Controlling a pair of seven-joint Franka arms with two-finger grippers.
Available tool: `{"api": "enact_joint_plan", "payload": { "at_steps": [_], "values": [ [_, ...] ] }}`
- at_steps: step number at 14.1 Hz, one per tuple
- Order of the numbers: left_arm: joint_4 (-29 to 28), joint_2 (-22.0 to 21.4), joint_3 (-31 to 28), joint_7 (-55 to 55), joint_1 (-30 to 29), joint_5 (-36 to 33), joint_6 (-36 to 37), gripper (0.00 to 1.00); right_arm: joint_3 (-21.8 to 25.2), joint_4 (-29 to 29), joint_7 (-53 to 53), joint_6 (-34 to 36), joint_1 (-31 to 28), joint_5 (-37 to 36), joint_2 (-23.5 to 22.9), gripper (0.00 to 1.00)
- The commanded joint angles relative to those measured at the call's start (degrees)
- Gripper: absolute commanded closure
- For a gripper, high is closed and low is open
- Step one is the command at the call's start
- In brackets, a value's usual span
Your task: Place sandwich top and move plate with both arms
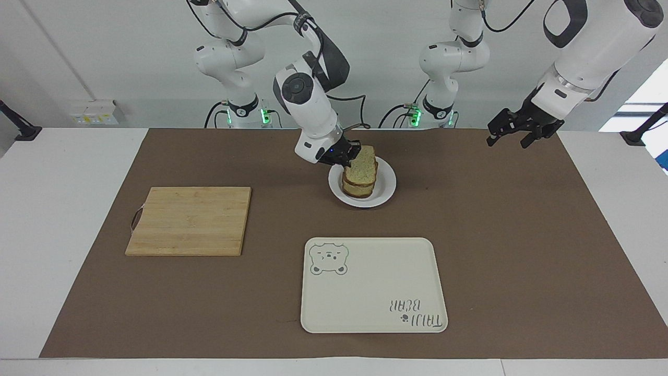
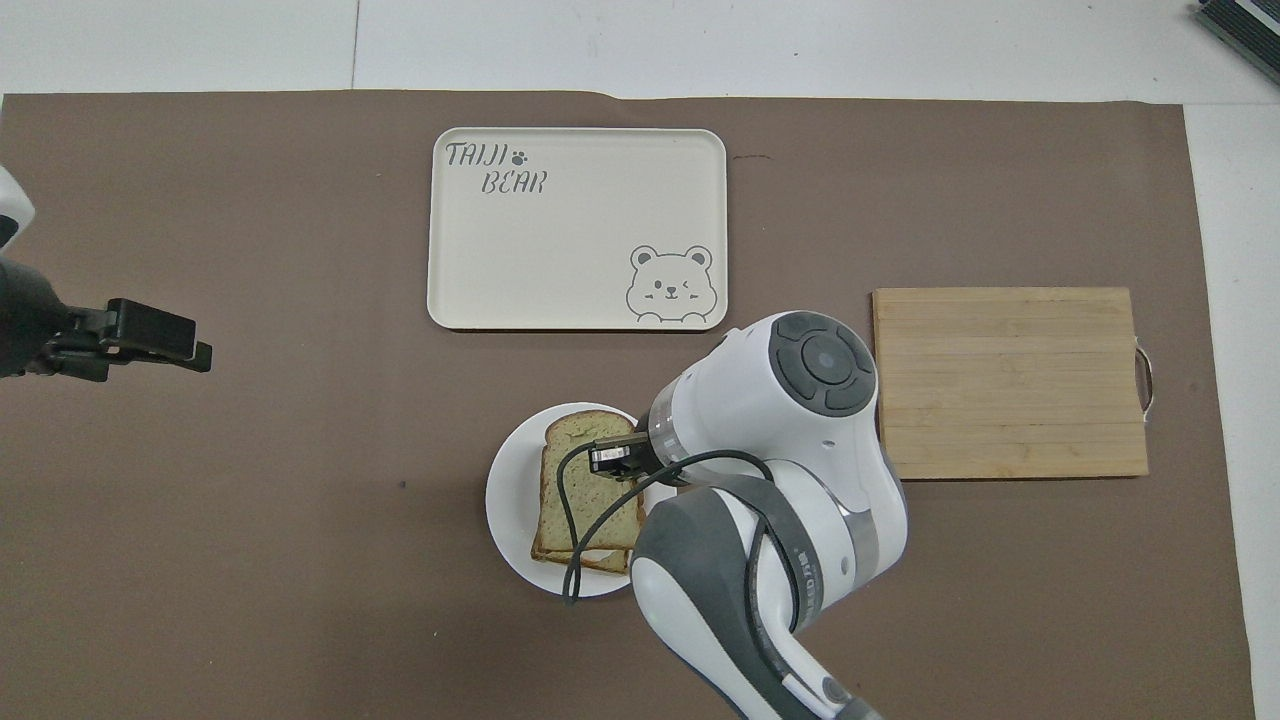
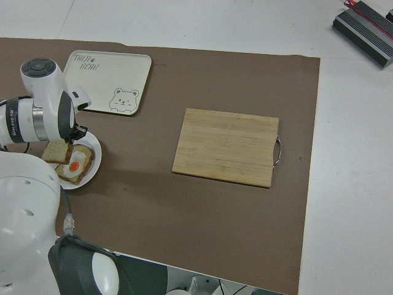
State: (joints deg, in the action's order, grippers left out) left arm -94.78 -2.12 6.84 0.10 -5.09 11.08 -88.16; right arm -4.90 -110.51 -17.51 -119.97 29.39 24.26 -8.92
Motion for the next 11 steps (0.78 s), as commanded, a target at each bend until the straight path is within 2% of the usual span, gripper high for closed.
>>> {"api": "enact_joint_plan", "payload": {
  "at_steps": [1,4,11],
  "values": [
    [-4.71,-2.54,-0.6,-8.25,-2.03,3.94,-2.19,0.0,-0.11,-2.78,-1.74,-3.5,1.63,1.58,0.57,1.0],
    [-7.25,-2.8,-0.69,-11.08,-4.22,10.25,-2.28,0.0,-0.11,-5.06,-1.74,-6.49,3.21,1.58,-0.04,1.0],
    [-14.9,-2.8,-0.6,-17.24,-3.88,14.23,-9.39,0.0,-0.02,-7.0,-1.48,-9.67,5.06,1.58,-1.8,1.0]
  ]
}}
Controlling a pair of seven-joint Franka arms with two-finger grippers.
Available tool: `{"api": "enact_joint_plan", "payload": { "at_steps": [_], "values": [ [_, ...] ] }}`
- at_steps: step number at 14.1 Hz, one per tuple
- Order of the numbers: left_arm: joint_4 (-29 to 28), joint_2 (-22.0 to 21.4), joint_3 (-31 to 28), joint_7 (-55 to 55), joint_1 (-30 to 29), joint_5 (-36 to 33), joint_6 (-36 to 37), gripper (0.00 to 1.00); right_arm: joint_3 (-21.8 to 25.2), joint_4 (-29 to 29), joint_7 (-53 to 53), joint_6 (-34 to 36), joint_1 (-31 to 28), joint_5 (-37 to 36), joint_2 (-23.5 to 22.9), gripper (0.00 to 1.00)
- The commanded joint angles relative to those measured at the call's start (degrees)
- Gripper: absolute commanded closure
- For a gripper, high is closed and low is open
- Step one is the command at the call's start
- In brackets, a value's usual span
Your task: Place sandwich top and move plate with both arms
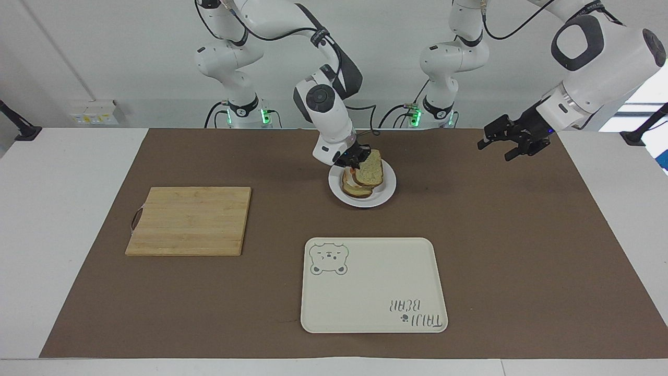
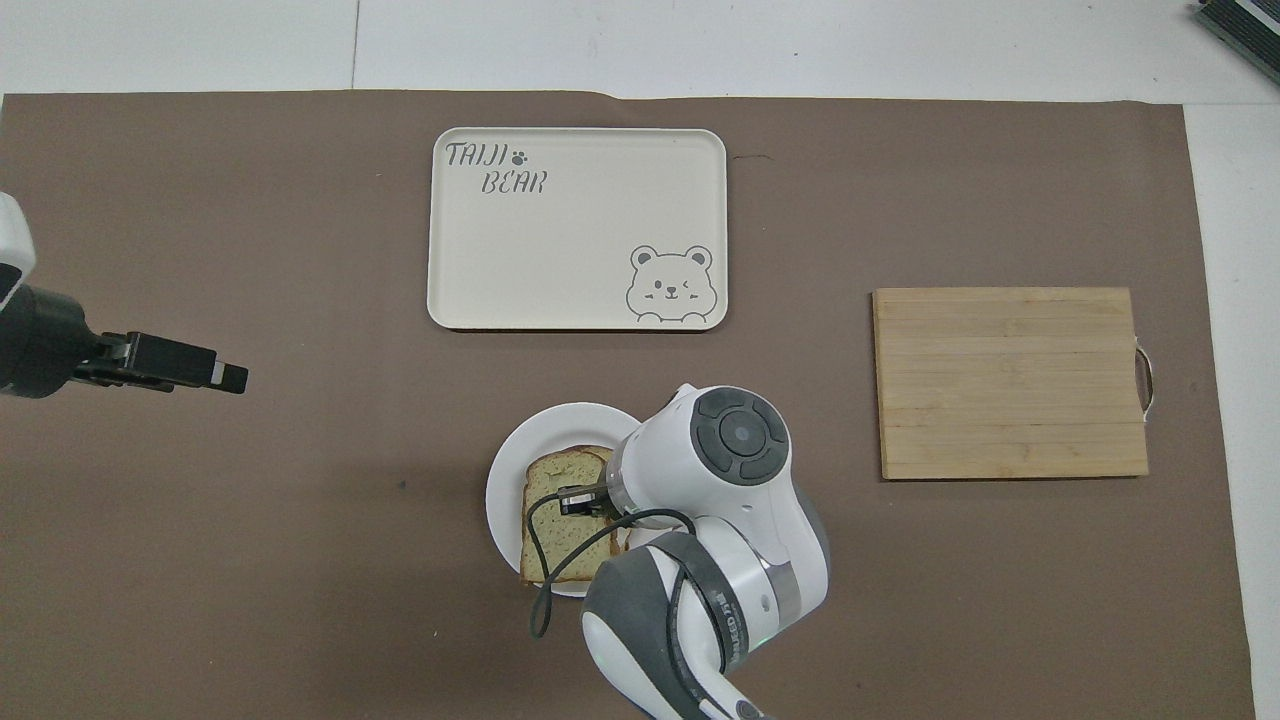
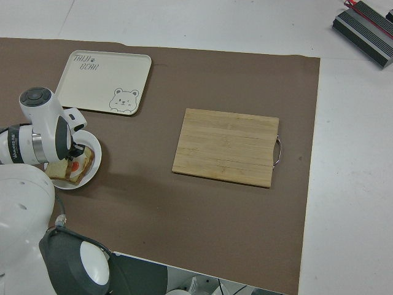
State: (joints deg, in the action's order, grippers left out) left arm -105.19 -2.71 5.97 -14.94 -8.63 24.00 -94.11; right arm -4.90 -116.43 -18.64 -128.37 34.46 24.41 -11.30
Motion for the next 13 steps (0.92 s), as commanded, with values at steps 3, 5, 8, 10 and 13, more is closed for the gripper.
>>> {"api": "enact_joint_plan", "payload": {
  "at_steps": [3,5,8,10,13],
  "values": [
    [-6.69,-2.12,0.27,-2.9,0.11,1.58,-5.28,0.0,-0.02,-1.25,0.0,-2.14,-0.27,1.43,0.4,1.0],
    [-7.31,-2.21,0.27,-2.99,0.11,1.49,-5.73,0.0,-0.02,-1.95,0.0,-2.41,-0.27,1.43,0.58,1.0],
    [-7.4,-2.21,0.27,-2.99,0.02,1.58,-5.73,0.0,-0.02,-2.39,-0.17,-2.41,-0.27,1.43,0.67,1.0],
    [-7.49,-2.12,0.27,-3.16,0.19,1.58,-6.08,0.0,-0.02,-2.22,-0.08,-2.41,-0.79,1.43,0.4,0.84],
    [-7.58,-2.04,0.27,-3.42,-0.15,1.58,-5.99,0.0,0.07,-1.87,-0.17,-2.32,-1.15,0.82,0.23,0.0]
  ]
}}
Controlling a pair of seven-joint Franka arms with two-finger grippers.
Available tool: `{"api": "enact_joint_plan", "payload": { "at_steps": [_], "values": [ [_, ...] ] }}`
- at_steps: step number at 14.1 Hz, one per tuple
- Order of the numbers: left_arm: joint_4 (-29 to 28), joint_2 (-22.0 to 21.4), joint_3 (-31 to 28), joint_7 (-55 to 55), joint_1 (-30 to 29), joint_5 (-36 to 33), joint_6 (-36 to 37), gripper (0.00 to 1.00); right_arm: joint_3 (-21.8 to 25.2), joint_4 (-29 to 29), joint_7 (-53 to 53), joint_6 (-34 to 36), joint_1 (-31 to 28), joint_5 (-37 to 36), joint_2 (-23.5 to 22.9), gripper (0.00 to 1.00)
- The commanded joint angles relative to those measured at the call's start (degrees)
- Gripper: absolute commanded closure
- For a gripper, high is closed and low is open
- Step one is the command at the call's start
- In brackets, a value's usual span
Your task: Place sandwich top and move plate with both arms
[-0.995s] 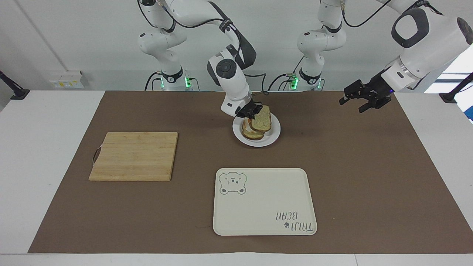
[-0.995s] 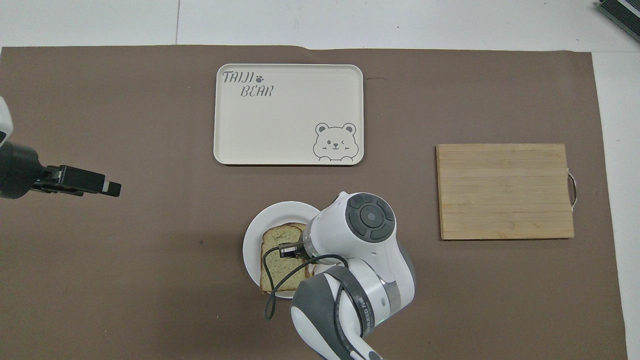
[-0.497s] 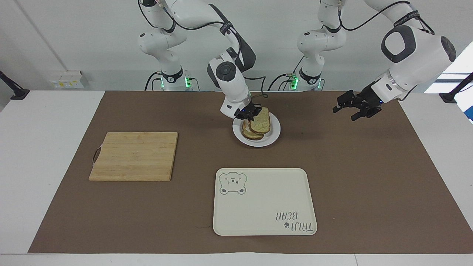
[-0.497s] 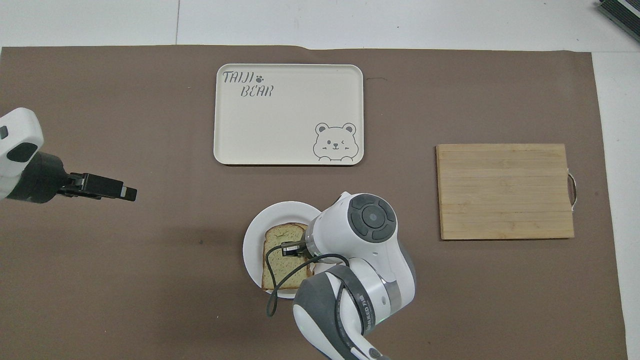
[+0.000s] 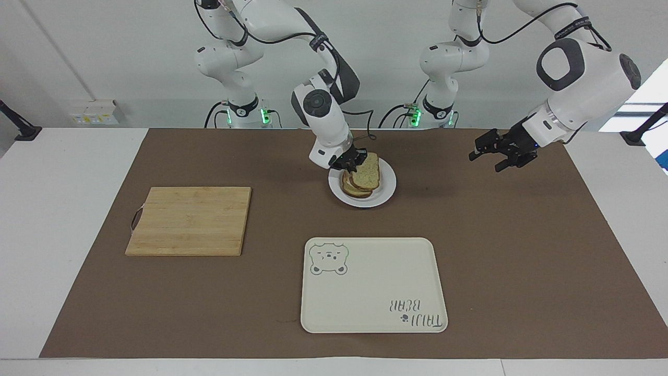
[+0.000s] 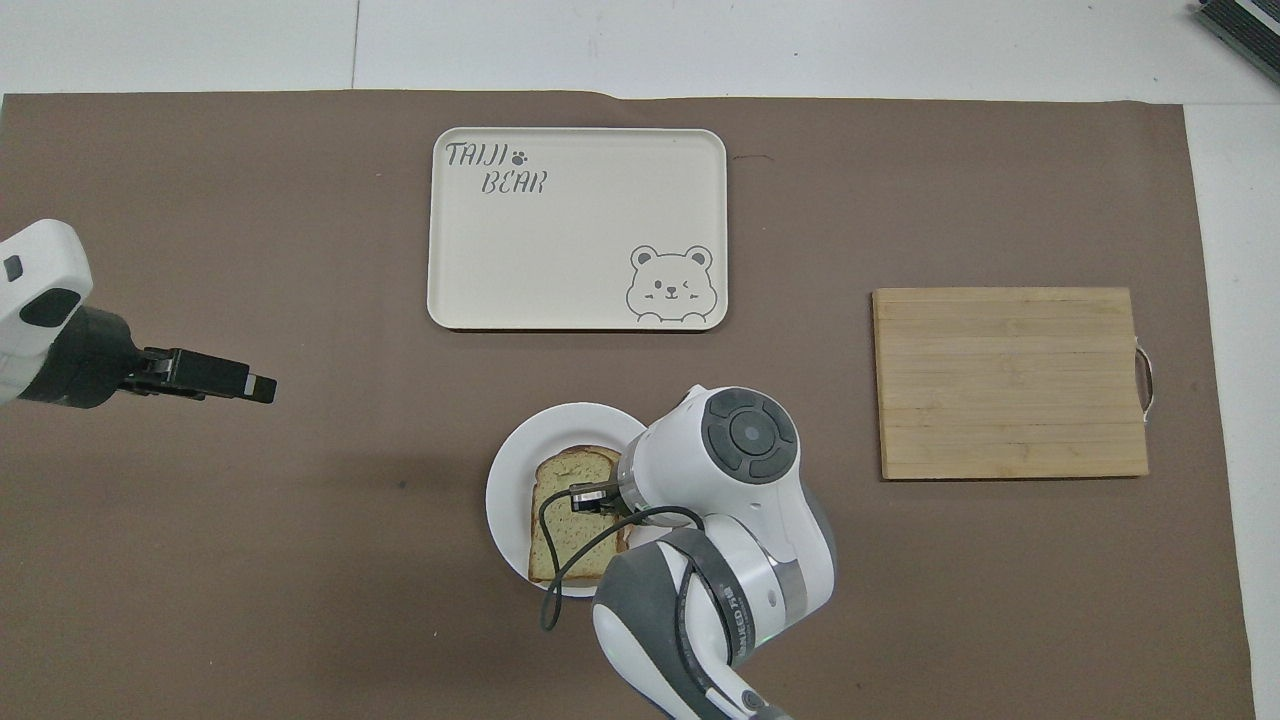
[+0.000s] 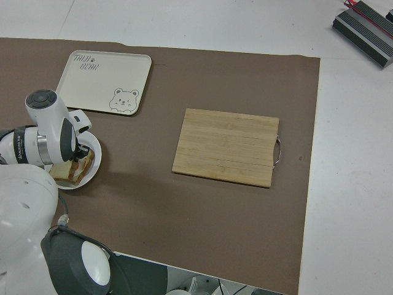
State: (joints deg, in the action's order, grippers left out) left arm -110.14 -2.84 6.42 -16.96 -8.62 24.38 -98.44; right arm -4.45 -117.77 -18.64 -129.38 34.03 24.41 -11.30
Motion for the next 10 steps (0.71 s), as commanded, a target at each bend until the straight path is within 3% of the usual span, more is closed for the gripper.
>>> {"api": "enact_joint_plan", "payload": {
  "at_steps": [1,7,10],
  "values": [
    [-3.58,-1.9,-0.18,-2.89,-0.26,1.63,-1.93,0.0,-0.3,-0.18,-0.26,-1.31,-0.72,0.46,-0.03,0.0],
    [-12.18,-2.08,-0.1,-6.15,2.63,6.02,-9.73,0.0,0.32,1.84,-0.17,-0.87,-2.56,-4.62,0.75,0.0],
    [-18.86,-1.82,-0.1,-6.6,5.79,12.95,-15.7,0.0,0.32,3.42,-0.17,-0.35,-5.37,-8.85,2.24,0.0]
  ]
}}
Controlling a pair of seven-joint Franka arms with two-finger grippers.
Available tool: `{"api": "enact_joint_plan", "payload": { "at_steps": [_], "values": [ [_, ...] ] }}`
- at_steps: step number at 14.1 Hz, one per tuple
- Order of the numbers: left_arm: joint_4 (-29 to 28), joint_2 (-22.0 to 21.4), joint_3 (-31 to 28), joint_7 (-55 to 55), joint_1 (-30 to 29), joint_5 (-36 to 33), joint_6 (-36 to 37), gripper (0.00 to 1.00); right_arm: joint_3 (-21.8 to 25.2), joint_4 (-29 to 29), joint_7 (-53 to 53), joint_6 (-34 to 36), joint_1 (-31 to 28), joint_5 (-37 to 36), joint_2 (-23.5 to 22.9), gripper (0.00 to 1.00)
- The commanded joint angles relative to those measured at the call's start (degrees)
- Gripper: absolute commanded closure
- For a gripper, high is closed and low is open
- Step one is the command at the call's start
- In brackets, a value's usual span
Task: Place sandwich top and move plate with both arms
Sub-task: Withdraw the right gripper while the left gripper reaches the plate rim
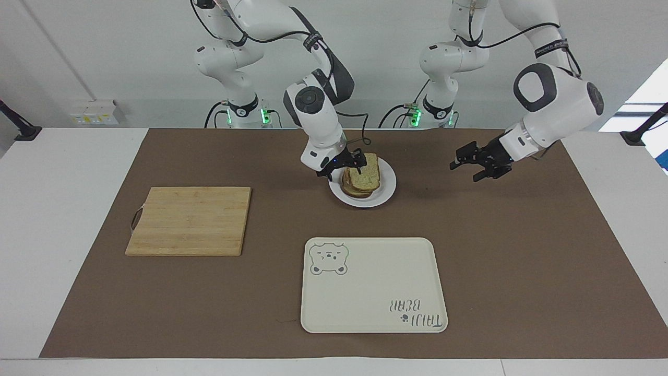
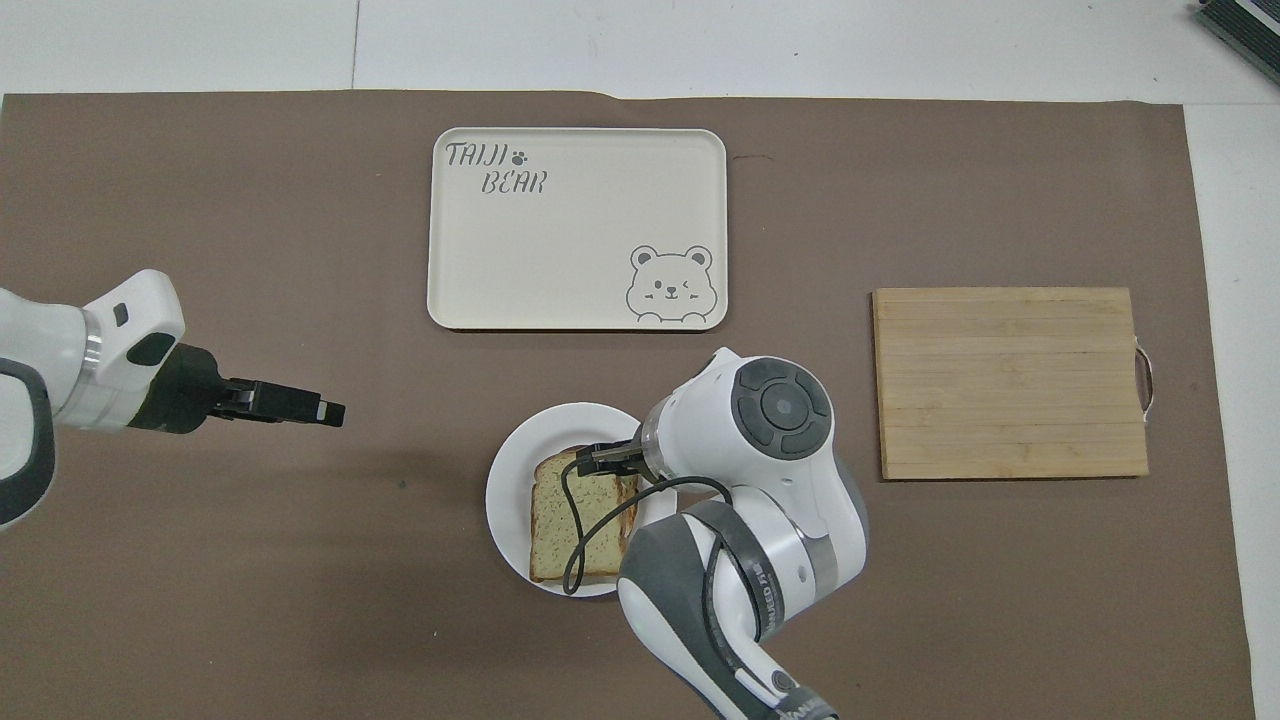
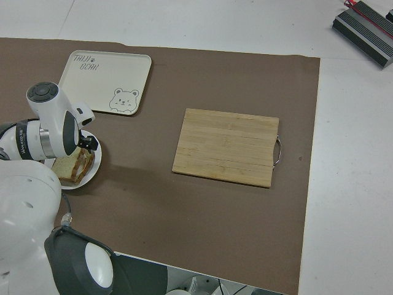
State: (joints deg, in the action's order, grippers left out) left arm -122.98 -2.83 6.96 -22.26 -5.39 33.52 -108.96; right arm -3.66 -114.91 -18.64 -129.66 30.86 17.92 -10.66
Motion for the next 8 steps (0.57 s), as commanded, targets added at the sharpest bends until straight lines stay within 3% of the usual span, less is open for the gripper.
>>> {"api": "enact_joint_plan", "payload": {
  "at_steps": [1,4,8],
  "values": [
    [-8.48,-2.18,-0.63,-1.29,4.92,4.26,-8.6,0.0,-0.47,0.91,-0.17,0.71,-3.69,-2.97,2.31,0.0],
    [-12.09,-1.74,-0.63,-1.47,7.66,12.24,-12.41,0.0,-0.47,3.36,-0.61,6.85,-8.61,-6.83,5.12,0.0],
    [-17.36,-1.92,-0.54,-3.57,13.8,15.5,-19.42,0.0,-0.38,7.32,-0.7,12.75,-12.83,-11.32,6.53,0.0]
  ]
}}
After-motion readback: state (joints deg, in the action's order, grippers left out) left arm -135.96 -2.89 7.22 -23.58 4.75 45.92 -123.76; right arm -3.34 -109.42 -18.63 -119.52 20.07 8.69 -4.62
